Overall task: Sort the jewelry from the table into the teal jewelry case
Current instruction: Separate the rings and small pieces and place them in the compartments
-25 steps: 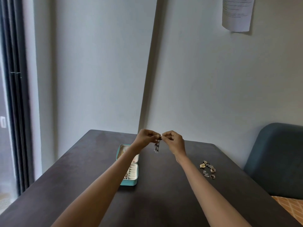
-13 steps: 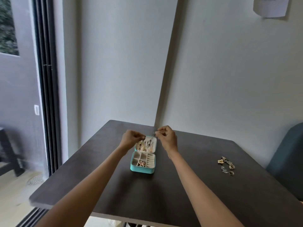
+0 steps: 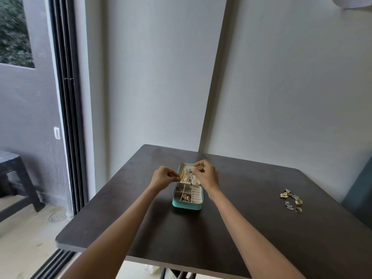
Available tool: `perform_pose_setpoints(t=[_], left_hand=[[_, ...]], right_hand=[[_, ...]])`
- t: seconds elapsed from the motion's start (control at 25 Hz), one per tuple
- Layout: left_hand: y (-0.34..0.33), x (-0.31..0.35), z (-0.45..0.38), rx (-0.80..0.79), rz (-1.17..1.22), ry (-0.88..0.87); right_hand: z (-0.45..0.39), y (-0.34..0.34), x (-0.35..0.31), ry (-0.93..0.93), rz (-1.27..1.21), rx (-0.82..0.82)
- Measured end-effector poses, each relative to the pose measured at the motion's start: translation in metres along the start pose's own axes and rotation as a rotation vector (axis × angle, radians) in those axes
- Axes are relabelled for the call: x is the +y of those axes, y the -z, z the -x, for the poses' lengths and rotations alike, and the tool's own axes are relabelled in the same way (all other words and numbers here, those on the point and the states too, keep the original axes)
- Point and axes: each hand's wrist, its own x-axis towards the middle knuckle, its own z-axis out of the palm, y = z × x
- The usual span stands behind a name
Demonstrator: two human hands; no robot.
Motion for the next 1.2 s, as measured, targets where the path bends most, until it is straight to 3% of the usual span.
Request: perform_pose_setpoints(t=[0.16, 0.36, 0.76, 1.04, 1.2], left_hand=[[-0.003, -0.002, -0.004, -0.076, -0.124, 0.0], [-0.001, 0.001, -0.003, -0.06, -0.04, 0.068], [-0.009, 0.003, 0.0, -0.065, -0.248, 0.092], [-0.015, -0.007, -0.002, -0.089, -0.413, 0.103], [-0.017, -0.008, -0.002, -0.075, -0.418, 0.108]], right_hand=[[0.003, -0.011, -0.007, -0.032, 0.032, 0.02], [0.003, -0.024, -0.012, -0.164, 0.097, 0.028], [0.003, -0.031, -0.006, -0.183, 0.39, -0.159], [0.008, -0.03, 0.005, -0.204, 0.429, -0.195], [0.007, -0.029, 0.013, -0.237, 0.301, -0.19]])
